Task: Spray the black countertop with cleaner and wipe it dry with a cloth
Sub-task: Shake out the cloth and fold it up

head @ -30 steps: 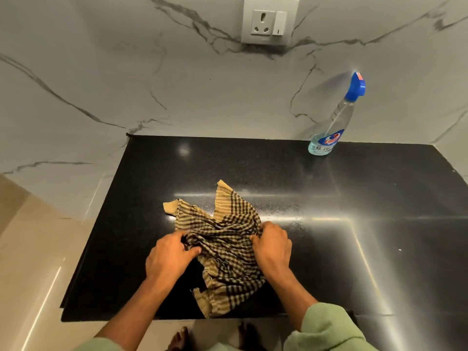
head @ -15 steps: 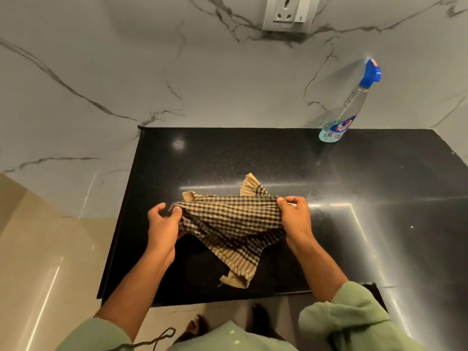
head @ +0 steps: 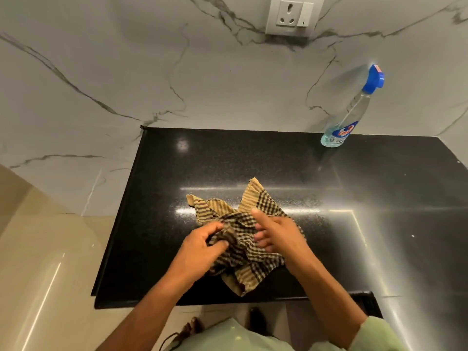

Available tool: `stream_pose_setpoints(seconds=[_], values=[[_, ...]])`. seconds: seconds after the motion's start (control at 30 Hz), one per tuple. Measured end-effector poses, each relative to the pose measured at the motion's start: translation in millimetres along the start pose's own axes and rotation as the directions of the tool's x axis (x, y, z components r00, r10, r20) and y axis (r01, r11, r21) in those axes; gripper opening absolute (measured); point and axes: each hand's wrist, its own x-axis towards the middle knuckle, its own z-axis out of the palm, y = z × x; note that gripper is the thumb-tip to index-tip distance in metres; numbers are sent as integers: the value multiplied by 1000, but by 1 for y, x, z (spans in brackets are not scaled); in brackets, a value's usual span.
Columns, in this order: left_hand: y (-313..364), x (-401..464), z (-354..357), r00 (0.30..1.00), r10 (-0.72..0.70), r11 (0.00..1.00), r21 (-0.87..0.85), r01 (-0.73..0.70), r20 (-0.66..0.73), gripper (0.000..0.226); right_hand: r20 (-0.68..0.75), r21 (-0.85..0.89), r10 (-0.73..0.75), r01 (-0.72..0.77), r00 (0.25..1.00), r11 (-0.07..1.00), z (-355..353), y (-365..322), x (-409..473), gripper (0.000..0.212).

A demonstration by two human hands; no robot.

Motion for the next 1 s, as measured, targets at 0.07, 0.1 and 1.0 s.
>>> stream_pose_setpoints(seconds=[0.07,0.1,1.0], values=[[17,2,9,990,97,995,-9,-97,103,47,169,-8,-17,19,986,1000,8,-16,4,63],[26,2,13,979,122,992,-30,-119,161,56,185,-21,-56,61,981,998,11,-24,7,64],[91,59,36,967,79,315,-927,205,241,82,252,628,-526,277,812,727,-123,-252,-81,25]])
